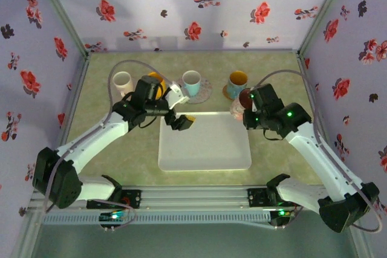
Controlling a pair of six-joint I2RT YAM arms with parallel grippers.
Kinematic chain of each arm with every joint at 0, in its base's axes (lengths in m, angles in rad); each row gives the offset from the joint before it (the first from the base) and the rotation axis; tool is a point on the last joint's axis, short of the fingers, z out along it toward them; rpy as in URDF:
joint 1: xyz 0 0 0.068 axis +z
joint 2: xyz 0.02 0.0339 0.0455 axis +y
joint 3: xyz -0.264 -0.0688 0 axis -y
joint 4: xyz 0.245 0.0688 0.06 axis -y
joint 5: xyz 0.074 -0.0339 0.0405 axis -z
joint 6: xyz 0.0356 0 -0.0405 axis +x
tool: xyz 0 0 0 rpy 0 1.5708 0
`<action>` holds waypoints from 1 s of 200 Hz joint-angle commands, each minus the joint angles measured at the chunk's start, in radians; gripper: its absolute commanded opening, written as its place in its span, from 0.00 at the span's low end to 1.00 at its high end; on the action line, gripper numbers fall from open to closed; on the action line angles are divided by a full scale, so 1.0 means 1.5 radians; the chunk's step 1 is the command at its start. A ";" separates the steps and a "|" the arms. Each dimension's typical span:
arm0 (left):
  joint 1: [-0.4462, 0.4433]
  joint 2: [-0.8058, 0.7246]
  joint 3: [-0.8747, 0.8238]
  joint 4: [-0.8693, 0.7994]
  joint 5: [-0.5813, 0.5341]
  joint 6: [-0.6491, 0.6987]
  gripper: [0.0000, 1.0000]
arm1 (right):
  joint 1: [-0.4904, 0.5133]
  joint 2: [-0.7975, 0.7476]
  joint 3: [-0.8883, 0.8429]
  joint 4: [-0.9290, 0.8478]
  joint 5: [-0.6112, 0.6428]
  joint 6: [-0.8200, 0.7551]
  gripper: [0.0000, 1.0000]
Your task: Place the cup by the coaster
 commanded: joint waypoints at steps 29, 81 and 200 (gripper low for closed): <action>-0.005 0.057 0.082 0.061 0.011 -0.002 1.00 | -0.036 -0.005 0.054 0.055 0.041 -0.028 0.00; -0.005 0.101 0.100 0.076 0.008 -0.007 1.00 | -0.098 0.030 0.088 0.056 0.051 -0.041 0.00; -0.002 0.158 0.118 0.132 -0.023 -0.024 1.00 | -0.224 0.175 0.124 0.098 0.089 -0.047 0.00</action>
